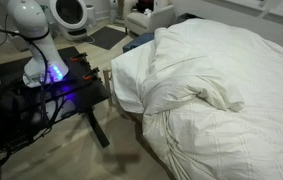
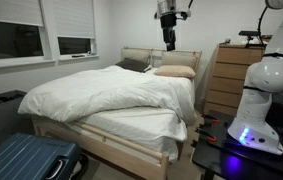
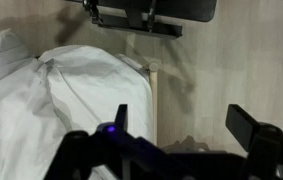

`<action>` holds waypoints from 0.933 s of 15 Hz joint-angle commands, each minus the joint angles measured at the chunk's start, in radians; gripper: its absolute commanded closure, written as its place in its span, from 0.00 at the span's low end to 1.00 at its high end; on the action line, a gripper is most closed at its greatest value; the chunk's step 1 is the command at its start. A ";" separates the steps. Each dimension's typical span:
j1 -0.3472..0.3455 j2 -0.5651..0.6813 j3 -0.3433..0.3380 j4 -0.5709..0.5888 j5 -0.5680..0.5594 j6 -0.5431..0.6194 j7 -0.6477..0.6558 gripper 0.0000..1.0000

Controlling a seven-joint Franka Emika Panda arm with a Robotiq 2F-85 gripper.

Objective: Lay the duvet flat on the bottom right side of the bed

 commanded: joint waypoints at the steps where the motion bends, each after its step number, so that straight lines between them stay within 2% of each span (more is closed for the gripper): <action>1: 0.005 0.002 -0.004 0.003 -0.001 -0.002 0.001 0.00; 3: 0.005 0.002 -0.004 0.003 -0.001 -0.002 0.001 0.00; 5: 0.005 0.031 0.004 0.026 0.014 0.022 0.058 0.00; 9: -0.009 0.124 -0.002 0.098 0.012 0.139 0.184 0.00; 14: -0.025 0.239 -0.040 0.187 -0.030 0.294 0.302 0.00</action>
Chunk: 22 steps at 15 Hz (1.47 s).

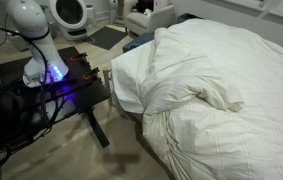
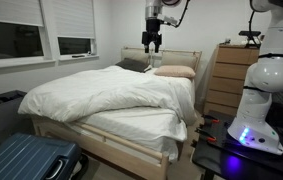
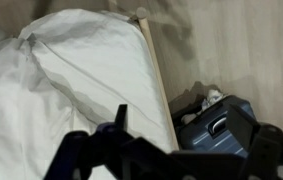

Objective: Lay the duvet flat on the bottom right side of the bed

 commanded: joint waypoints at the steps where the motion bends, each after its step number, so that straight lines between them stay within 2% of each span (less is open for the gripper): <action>1: -0.017 0.092 -0.029 0.096 -0.034 0.069 0.080 0.00; 10: -0.086 0.255 -0.171 0.301 -0.138 0.147 0.089 0.00; 18: -0.171 0.447 -0.305 0.556 -0.151 0.176 0.158 0.00; 22: -0.211 0.533 -0.366 0.673 -0.157 0.154 0.208 0.00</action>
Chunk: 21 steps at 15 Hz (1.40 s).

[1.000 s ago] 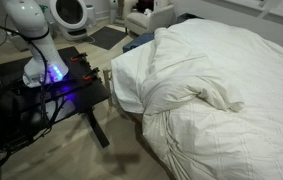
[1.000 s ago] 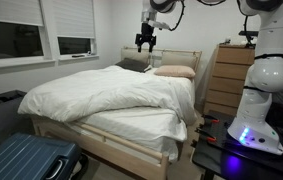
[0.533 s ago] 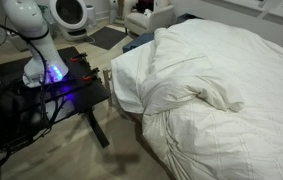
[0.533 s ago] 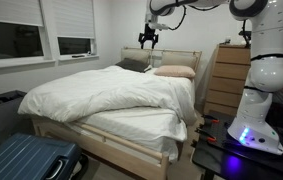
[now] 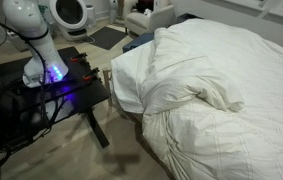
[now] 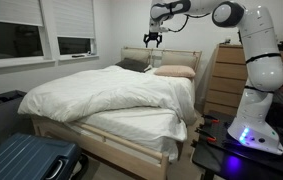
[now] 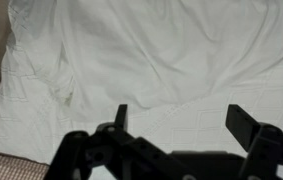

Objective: Lay the duvet flat on the bottom right side of the bed

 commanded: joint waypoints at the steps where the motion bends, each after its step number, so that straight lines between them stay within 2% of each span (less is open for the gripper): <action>1: -0.043 0.090 -0.038 0.158 -0.004 -0.052 0.043 0.00; 10: -0.224 0.161 -0.034 0.463 0.099 -0.393 -0.080 0.00; 11: -0.197 0.120 -0.045 0.364 0.072 -0.327 -0.053 0.00; 19: -0.197 0.132 -0.047 0.370 0.072 -0.321 -0.055 0.00; 21: -0.219 0.150 -0.052 0.394 0.078 -0.331 -0.065 0.00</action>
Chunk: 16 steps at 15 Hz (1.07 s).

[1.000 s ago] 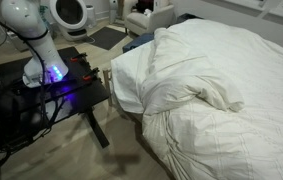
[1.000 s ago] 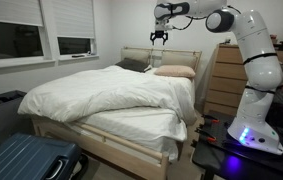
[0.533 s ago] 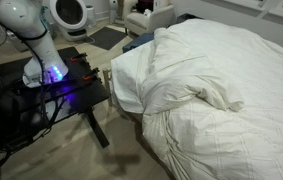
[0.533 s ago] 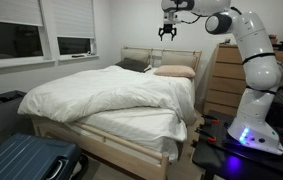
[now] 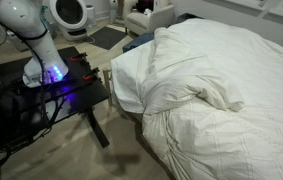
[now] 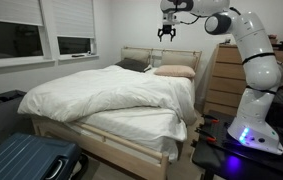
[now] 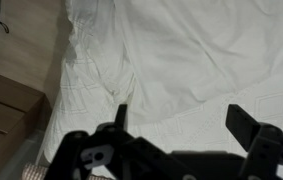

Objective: Lay the duvet flat on the bottom right side of the bed

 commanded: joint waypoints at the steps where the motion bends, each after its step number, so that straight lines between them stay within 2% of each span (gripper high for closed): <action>1: -0.040 0.029 -0.009 0.039 0.013 -0.010 -0.014 0.00; 5: -0.138 0.067 -0.012 0.078 0.034 -0.025 -0.075 0.00; 9: -0.247 0.123 -0.006 0.131 0.055 -0.050 -0.194 0.00; 12: -0.321 0.140 0.021 0.102 0.108 -0.013 -0.278 0.00; 16: -0.390 0.166 0.054 0.072 0.212 0.014 -0.330 0.00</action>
